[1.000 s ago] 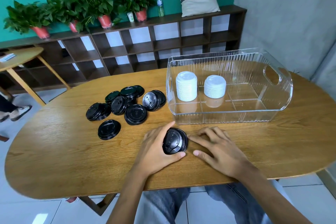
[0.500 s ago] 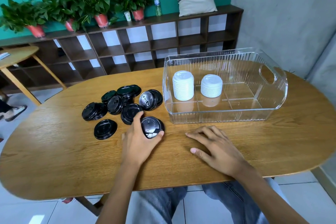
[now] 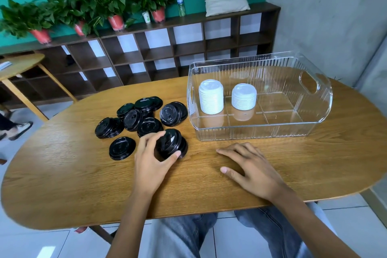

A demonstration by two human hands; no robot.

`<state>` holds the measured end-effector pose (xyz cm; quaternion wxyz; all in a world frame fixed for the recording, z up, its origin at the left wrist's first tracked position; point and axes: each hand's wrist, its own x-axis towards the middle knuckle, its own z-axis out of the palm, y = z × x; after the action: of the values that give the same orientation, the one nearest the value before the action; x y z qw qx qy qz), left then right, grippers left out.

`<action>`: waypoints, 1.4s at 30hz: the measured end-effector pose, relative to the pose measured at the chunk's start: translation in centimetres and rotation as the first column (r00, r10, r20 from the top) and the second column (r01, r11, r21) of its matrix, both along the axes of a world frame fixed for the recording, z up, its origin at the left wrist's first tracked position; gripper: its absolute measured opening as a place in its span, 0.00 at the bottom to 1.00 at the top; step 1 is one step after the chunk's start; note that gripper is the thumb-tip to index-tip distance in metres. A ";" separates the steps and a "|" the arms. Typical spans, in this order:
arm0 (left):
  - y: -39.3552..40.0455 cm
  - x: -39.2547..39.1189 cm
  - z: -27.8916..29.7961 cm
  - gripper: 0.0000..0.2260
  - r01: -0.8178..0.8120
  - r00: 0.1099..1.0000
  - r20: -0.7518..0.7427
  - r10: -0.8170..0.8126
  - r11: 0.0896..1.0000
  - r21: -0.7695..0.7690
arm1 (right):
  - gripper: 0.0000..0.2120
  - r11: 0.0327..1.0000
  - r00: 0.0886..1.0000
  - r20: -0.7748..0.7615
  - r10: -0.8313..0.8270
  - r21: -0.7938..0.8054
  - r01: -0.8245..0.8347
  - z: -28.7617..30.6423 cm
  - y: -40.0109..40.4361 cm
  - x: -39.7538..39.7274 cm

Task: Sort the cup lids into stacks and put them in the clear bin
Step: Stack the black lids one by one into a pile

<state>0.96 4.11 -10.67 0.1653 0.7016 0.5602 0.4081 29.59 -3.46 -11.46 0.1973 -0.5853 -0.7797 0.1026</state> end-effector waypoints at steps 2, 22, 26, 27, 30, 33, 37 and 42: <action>-0.3 0.4 0.4 0.29 0.029 0.999 0.026 -0.030 0.999 0.036 | 0.29 1.000 1.000 -0.010 0.002 0.001 -0.002 0.1 0.0 0.0; -4.0 7.4 -0.8 0.34 0.380 0.881 -0.256 -0.398 0.918 -0.117 | 0.27 0.995 0.936 -0.344 -0.075 -0.085 0.049 1.4 -0.7 0.5; -4.0 7.3 -0.8 0.28 0.320 0.936 -0.119 -0.332 0.941 -0.106 | 0.27 0.996 0.910 -0.406 -0.084 -0.070 0.060 1.3 -0.7 0.6; -3.9 7.2 -0.9 0.27 0.298 0.948 -0.083 -0.306 0.949 -0.100 | 0.27 0.995 0.901 -0.425 -0.092 -0.068 0.069 1.2 -0.6 0.7; -4.0 7.1 -1.0 0.26 0.244 0.968 -0.042 -0.249 0.965 -0.099 | 0.28 0.992 0.885 -0.447 -0.127 -0.076 0.104 0.9 -0.4 0.8; -4.0 7.2 -1.1 0.27 0.254 0.964 -0.045 -0.261 0.959 -0.124 | 0.28 0.992 0.911 -0.394 -0.120 -0.079 0.097 0.9 -0.3 0.7; -4.2 7.2 -1.2 0.25 0.275 0.958 -0.050 -0.283 0.954 -0.119 | 0.37 0.993 0.966 -0.243 -0.089 -0.096 0.067 0.9 0.0 0.5; -4.2 6.4 -0.7 0.15 0.182 0.983 -0.012 -0.182 0.974 0.134 | 0.43 0.995 0.958 -0.277 -0.071 -0.093 0.047 0.2 0.2 0.9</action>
<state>7.33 -0.07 -11.36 0.1541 0.7596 0.4647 0.4282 30.45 -3.23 -11.25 0.2835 -0.5956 -0.7211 0.2117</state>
